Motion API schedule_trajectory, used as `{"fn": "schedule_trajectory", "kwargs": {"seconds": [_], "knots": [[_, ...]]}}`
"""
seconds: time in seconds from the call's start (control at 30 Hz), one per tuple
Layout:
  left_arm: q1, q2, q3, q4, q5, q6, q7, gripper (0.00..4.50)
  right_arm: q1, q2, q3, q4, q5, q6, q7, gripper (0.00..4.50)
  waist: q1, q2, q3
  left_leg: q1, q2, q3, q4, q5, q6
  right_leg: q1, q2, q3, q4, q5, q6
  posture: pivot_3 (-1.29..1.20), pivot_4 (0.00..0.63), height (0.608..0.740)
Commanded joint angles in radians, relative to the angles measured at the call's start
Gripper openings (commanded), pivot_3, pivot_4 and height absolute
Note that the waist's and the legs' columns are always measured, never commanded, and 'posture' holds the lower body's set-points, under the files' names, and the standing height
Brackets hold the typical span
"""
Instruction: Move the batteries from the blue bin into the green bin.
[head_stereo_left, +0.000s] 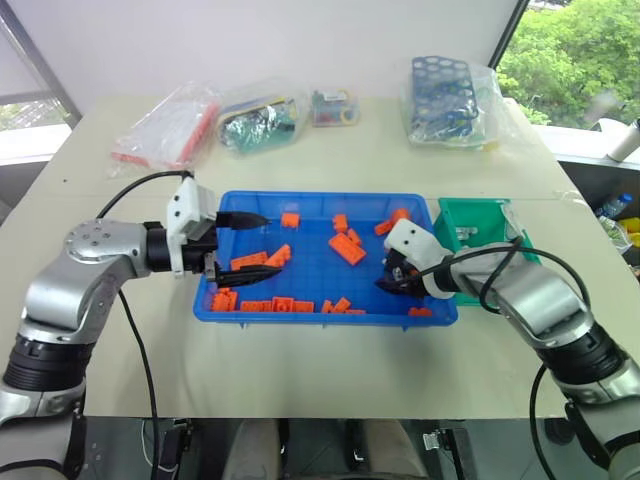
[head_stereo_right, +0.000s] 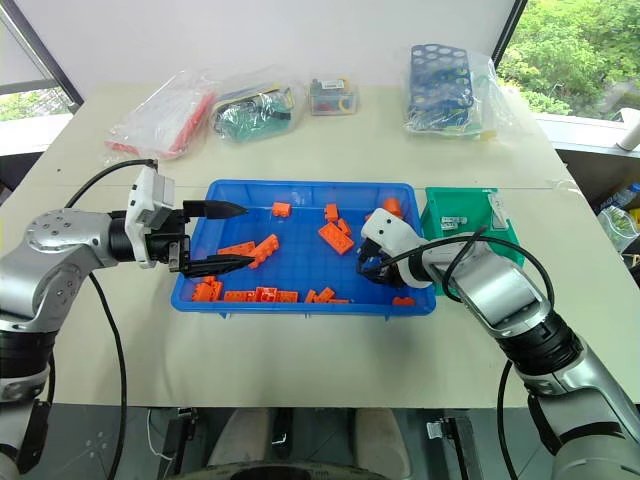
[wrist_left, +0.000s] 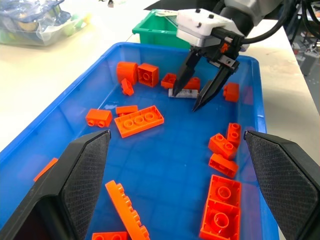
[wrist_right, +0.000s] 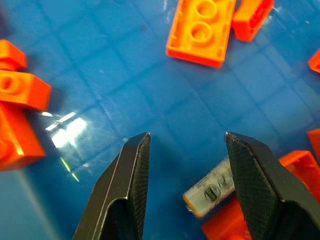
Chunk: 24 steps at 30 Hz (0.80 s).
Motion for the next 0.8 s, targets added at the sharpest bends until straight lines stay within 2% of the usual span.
{"fn": "schedule_trajectory", "kwargs": {"seconds": [0.03,0.2,0.23,0.33,0.43,0.57,0.8], "knots": [[0.008,0.017,0.046,-0.026,-0.008,-0.007,0.005,4.50,-0.061,-0.005,-0.053,-0.075,0.019,0.032,0.014,2.40,0.000,0.000,0.000,0.000,0.000,0.000,0.000,0.000,0.000,0.000,0.000,0.000,0.000,0.000,0.000,0.00,0.150,0.739],[0.011,0.013,0.045,-0.025,-0.003,-0.010,0.005,4.50,-0.102,0.014,-0.097,-0.130,0.036,0.129,-0.021,2.40,-0.001,0.000,0.000,0.000,0.001,0.000,0.000,0.000,0.000,0.000,0.000,0.000,0.000,0.000,0.000,0.00,0.150,0.739],[0.010,0.010,0.042,-0.026,-0.002,-0.009,0.007,4.50,-0.106,0.051,-0.130,-0.129,0.037,0.171,-0.055,2.40,0.001,0.000,0.000,0.000,0.001,0.000,0.000,0.000,0.000,0.000,0.000,0.000,0.000,0.000,0.000,0.00,0.150,0.739],[0.007,0.003,0.035,-0.023,0.000,-0.011,0.007,4.50,-0.148,0.249,-0.303,-0.127,0.053,0.433,-0.150,2.40,-0.001,0.000,0.000,0.000,0.001,0.000,0.000,0.000,0.000,0.000,0.000,0.000,0.001,0.000,0.000,0.00,0.150,0.739],[0.003,-0.001,0.026,-0.016,0.005,-0.017,0.000,4.50,-0.135,0.315,-0.391,-0.135,0.142,0.516,-0.192,2.40,0.002,0.000,0.000,0.000,0.001,0.000,0.000,0.000,0.000,-0.001,0.000,0.000,0.001,0.000,0.000,0.00,0.150,0.739],[-0.021,-0.008,0.014,0.011,0.012,-0.023,-0.013,4.50,-0.087,0.321,-0.474,-0.102,0.298,0.516,-0.336,2.40,0.003,0.000,0.000,-0.001,-0.001,0.000,0.000,0.000,0.000,0.000,-0.002,-0.001,0.000,0.000,0.000,0.00,0.150,0.739],[-0.050,-0.031,-0.007,0.044,0.027,-0.038,-0.025,4.50,-0.006,0.181,-0.492,-0.098,0.603,0.516,-0.551,2.40,-0.002,0.000,0.000,-0.001,-0.001,0.000,-0.001,0.000,0.000,0.000,-0.002,-0.001,0.000,0.000,0.000,0.00,0.150,0.739]]}}
